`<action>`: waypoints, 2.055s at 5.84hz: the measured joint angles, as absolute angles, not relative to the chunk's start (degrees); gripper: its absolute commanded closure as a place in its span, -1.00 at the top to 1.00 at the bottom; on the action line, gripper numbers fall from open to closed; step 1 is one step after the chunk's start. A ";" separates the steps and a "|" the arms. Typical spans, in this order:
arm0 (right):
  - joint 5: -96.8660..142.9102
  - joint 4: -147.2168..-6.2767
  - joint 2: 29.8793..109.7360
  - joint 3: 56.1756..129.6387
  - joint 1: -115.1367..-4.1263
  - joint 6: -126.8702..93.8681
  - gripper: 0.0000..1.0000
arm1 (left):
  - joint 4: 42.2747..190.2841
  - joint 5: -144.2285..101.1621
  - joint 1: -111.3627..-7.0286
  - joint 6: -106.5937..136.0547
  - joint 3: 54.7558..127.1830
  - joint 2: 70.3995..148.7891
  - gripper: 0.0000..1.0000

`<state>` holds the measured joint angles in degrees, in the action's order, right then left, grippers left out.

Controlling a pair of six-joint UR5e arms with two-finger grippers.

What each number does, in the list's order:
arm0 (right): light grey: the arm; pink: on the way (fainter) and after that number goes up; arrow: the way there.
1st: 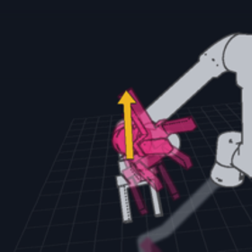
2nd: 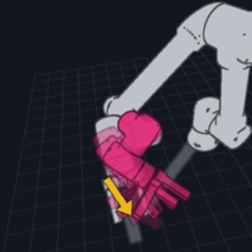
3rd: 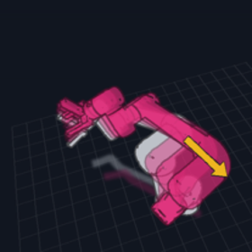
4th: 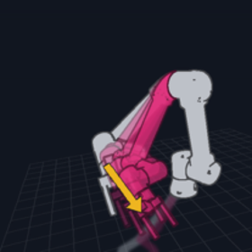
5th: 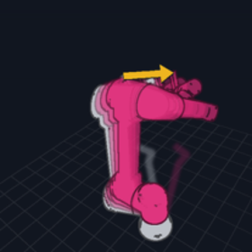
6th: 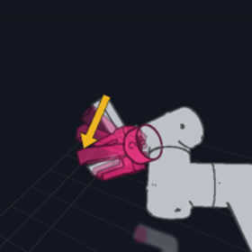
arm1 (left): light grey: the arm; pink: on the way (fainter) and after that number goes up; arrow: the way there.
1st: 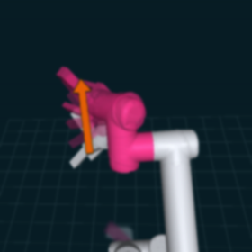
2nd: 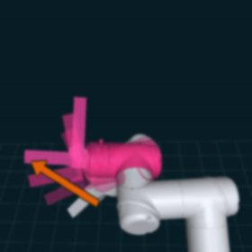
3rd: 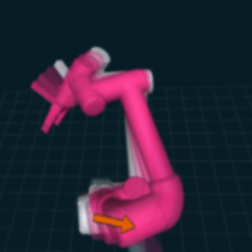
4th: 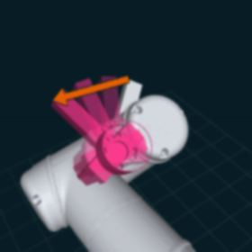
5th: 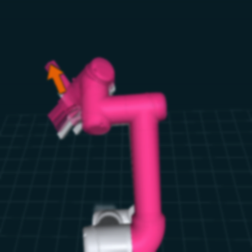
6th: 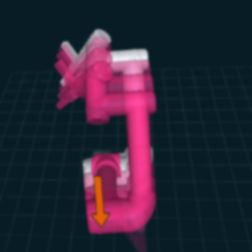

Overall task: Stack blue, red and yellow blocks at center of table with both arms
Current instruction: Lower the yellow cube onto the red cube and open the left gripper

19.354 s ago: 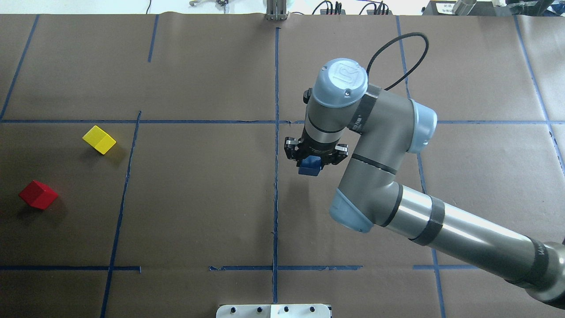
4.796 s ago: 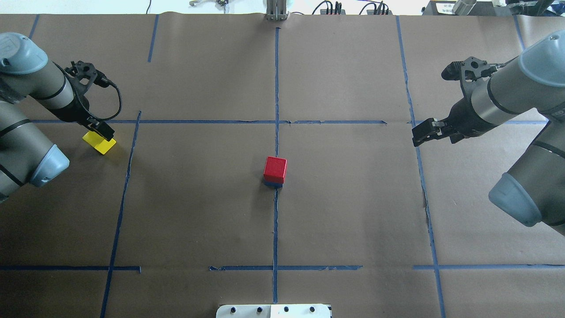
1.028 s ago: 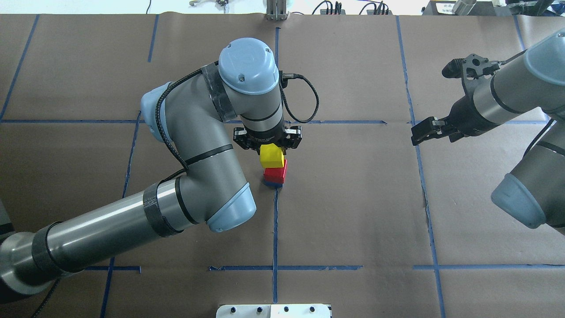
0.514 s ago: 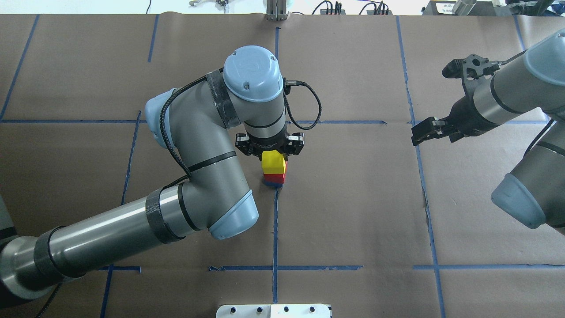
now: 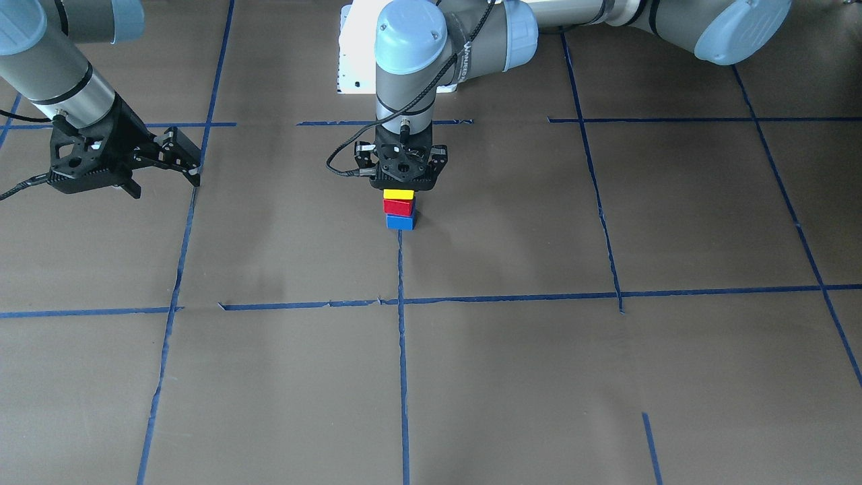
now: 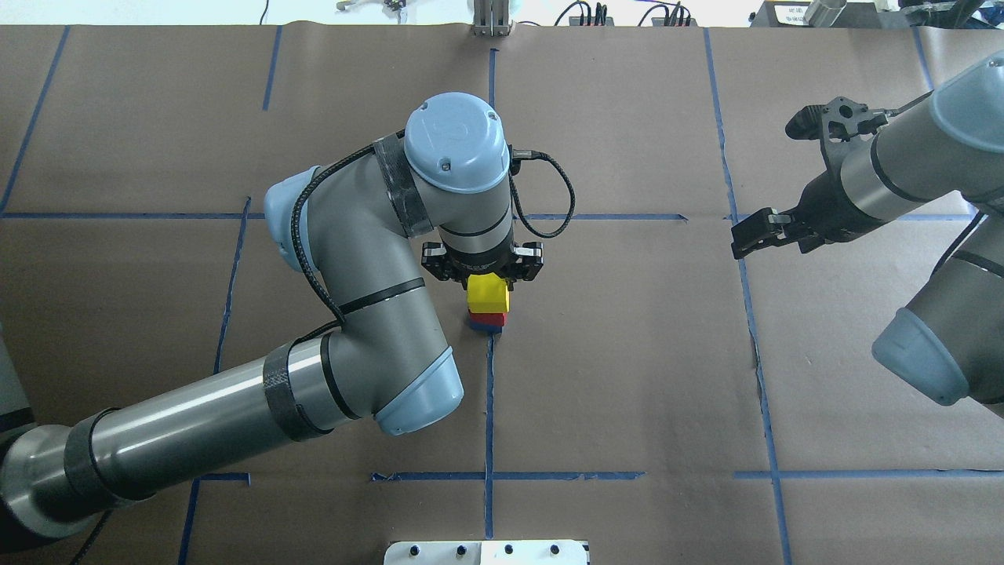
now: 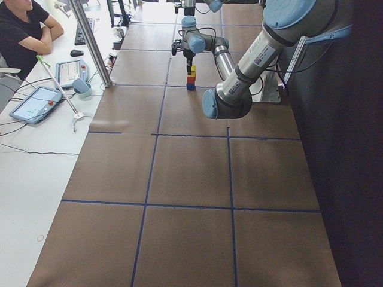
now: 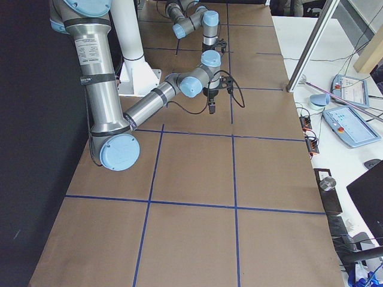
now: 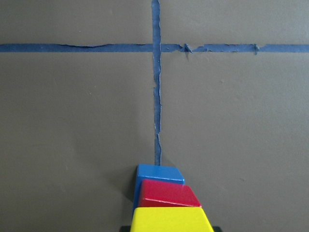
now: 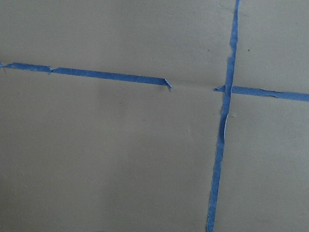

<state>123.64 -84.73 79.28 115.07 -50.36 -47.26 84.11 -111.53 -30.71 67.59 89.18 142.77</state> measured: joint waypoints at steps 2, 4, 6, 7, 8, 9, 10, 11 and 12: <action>123.66 -84.73 79.28 114.87 -50.36 -47.20 1.00 | 84.11 -110.68 -30.16 67.59 89.15 142.97 -0.66; 123.66 -84.73 79.28 114.79 -50.34 -47.20 1.00 | 84.11 -110.49 -29.95 67.42 89.14 142.99 -0.66; 123.66 -84.73 79.28 114.80 -50.28 -47.20 1.00 | 84.11 -109.77 -29.93 67.27 89.50 142.84 -0.65; 123.66 -84.73 79.28 114.84 -50.28 -47.20 1.00 | 84.11 -109.41 -29.91 67.24 89.83 142.68 -0.48; 123.66 -84.73 79.28 114.86 -50.27 -47.20 1.00 | 84.11 -109.29 -29.89 67.24 89.95 142.57 -0.34; 123.66 -84.73 79.31 114.87 -50.27 -47.20 1.00 | 84.11 -109.26 -29.89 67.24 89.98 142.51 -0.01; 123.66 -84.73 79.34 114.91 -50.27 -47.22 1.00 | 84.11 -109.10 -29.88 67.24 89.99 142.48 0.22; 123.66 -84.73 79.36 114.94 -50.27 -47.26 1.00 | 84.11 -108.91 -29.88 67.23 89.98 142.48 0.51; 123.66 -84.73 79.35 114.95 -50.27 -47.28 1.00 | 84.11 -108.81 -29.88 67.24 89.94 142.47 0.64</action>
